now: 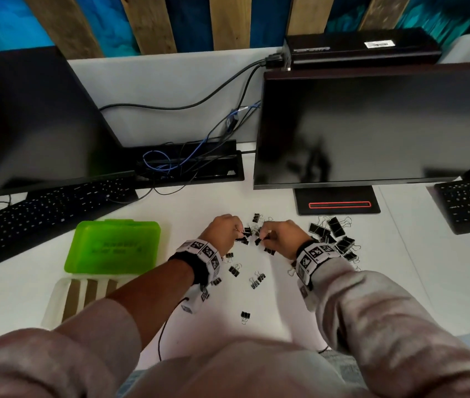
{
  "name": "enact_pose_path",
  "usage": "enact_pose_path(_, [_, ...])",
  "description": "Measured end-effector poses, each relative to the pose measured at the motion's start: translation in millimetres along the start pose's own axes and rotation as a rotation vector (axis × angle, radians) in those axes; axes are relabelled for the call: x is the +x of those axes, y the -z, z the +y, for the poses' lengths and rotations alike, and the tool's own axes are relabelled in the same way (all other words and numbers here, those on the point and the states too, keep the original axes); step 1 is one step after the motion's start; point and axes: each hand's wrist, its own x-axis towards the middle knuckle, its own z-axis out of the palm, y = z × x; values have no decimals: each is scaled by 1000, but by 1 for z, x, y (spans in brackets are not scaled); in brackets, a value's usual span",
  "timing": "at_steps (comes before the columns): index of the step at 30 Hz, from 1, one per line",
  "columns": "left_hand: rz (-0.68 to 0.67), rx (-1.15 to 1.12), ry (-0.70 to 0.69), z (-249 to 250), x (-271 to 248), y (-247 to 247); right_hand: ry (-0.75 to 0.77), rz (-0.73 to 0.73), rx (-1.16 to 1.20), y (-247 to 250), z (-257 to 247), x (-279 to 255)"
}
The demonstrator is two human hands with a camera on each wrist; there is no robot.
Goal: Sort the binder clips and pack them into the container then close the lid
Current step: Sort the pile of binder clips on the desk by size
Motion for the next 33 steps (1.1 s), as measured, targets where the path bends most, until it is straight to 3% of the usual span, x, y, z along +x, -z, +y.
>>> enact_pose_path(8, [-45, 15, 57, 0, 40, -7, -159, 26, -73, -4, 12, 29])
enact_pose_path(15, [-77, -36, -71, -11, 46, -18, -126, 37, 20, -7, 11, 41])
enact_pose_path(19, [-105, -52, -42, -23, 38, -11, -101, 39, 12, -5, 11, 37])
enact_pose_path(24, [-22, 63, 54, -41, 19, 0, -69, 128, -176, -7, 2, 26])
enact_pose_path(29, [-131, 165, 136, -60, -2, 4, 107, -94, -224, -26, -19, 19])
enact_pose_path(33, [-179, 119, 150, -69, -18, 6, 74, -150, -319, -39, -31, 18])
